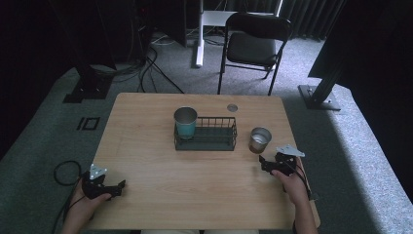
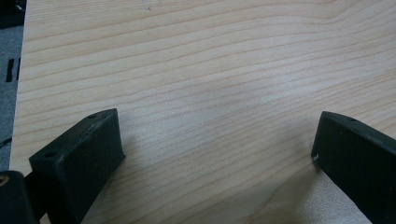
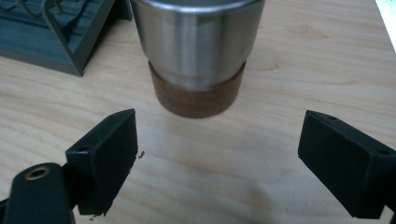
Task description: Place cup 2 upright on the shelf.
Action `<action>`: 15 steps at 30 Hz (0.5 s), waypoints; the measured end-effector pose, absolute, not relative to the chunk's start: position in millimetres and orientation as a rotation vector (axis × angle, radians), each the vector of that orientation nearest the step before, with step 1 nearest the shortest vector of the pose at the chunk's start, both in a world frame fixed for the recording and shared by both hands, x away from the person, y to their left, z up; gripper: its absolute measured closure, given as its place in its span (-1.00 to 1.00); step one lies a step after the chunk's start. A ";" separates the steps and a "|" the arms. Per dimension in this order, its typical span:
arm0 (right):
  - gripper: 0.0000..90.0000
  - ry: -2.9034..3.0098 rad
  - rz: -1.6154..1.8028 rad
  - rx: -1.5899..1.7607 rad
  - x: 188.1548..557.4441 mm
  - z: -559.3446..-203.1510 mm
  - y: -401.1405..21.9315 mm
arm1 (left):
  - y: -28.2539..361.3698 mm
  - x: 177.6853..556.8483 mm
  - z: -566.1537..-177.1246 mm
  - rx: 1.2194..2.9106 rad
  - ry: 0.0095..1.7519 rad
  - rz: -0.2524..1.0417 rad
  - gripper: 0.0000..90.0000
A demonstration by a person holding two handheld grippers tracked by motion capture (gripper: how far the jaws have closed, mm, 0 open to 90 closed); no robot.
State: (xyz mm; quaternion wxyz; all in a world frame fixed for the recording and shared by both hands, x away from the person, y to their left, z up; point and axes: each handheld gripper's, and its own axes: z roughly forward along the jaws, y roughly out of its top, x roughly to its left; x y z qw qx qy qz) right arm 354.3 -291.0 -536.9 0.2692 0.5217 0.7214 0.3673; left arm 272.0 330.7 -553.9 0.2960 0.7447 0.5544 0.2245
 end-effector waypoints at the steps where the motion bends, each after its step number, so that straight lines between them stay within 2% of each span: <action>1: -0.74 1.944 0.989 1.406 355.5 -536.9 -290.4 | 330.7 272.0 -553.9 1.981 1.475 0.597 -0.95; 15: -0.74 1.900 1.057 1.408 371.2 -535.8 -286.4 | 330.7 272.0 -553.9 1.981 1.475 0.597 -0.95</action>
